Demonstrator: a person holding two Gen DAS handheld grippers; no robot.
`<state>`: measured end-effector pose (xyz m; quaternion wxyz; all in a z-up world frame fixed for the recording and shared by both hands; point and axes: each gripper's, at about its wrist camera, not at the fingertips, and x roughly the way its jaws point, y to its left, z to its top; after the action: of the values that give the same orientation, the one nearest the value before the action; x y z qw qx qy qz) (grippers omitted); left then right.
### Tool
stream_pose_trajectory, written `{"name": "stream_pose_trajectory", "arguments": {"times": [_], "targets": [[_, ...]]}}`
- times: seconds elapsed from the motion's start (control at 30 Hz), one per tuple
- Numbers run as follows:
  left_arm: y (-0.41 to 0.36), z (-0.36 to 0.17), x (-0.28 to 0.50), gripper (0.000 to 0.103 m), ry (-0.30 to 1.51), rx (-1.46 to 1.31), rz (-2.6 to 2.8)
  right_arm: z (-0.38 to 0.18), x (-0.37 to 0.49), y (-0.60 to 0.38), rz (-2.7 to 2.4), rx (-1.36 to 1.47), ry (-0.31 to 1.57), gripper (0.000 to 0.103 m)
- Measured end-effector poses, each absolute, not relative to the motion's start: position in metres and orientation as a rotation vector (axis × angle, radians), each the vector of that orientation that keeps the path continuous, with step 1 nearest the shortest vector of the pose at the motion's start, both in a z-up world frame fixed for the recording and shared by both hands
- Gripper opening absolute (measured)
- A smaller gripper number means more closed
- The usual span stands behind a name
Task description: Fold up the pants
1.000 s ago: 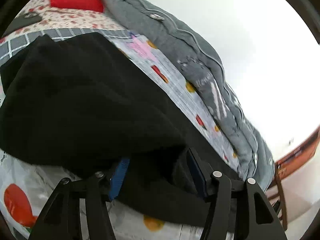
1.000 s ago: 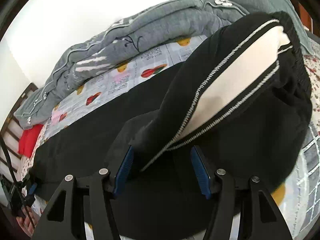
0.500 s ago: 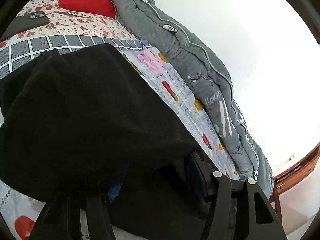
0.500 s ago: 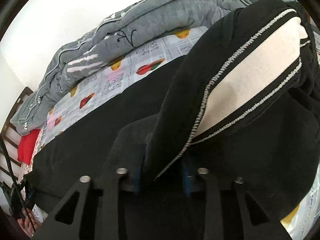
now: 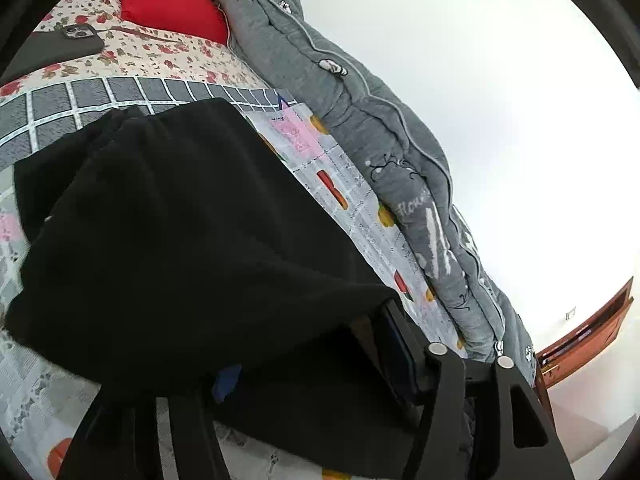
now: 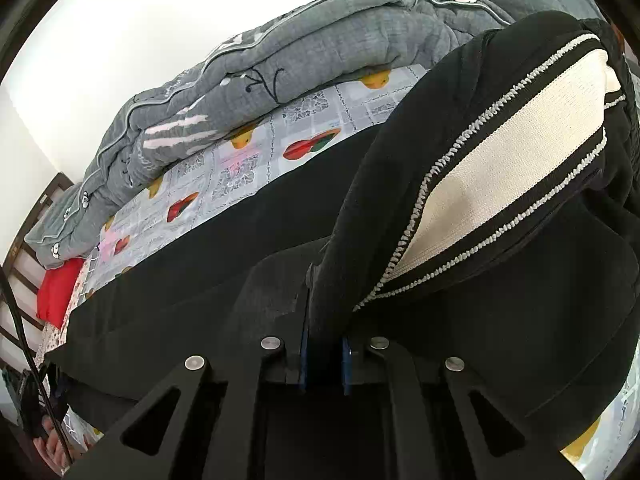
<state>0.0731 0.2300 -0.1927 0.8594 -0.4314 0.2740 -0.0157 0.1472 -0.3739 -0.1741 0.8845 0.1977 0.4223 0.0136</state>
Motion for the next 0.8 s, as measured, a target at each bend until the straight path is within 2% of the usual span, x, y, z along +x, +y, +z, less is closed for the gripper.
{"name": "stream_pose_trajectory", "arguments": {"times": [0.1, 0.4, 0.47, 0.53, 0.57, 0.7, 0.8], "targets": [[0.236, -0.195, 0.061, 0.070, 0.546, -0.927, -0.037, -0.175, 0.148, -0.374, 0.029, 0.416, 0.879, 0.012], [0.249, -0.203, 0.064, 0.068, 0.584, -0.972, 0.057, -0.175, 0.147, -0.374, 0.026, 0.418, 0.874, 0.012], [0.248, -0.201, 0.067, 0.058, 0.584, -0.955, 0.082, -0.173, 0.145, -0.374, 0.028, 0.416, 0.868, 0.010], [0.246, -0.195, 0.072, 0.024, 0.573, -0.902, 0.099, -0.171, 0.145, -0.374, 0.031, 0.418, 0.853, 0.009], [0.245, -0.192, 0.074, 0.020, 0.569, -0.884, 0.097, -0.168, 0.144, -0.374, 0.035, 0.422, 0.839, 0.008], [0.249, -0.174, 0.089, 0.013, 0.544, -0.812, 0.104, -0.153, 0.151, -0.371, 0.047, 0.398, 0.805, 0.008], [0.250, -0.163, 0.105, 0.013, 0.533, -0.777, 0.111, -0.145, 0.161, -0.370, 0.049, 0.386, 0.794, 0.008]]}}
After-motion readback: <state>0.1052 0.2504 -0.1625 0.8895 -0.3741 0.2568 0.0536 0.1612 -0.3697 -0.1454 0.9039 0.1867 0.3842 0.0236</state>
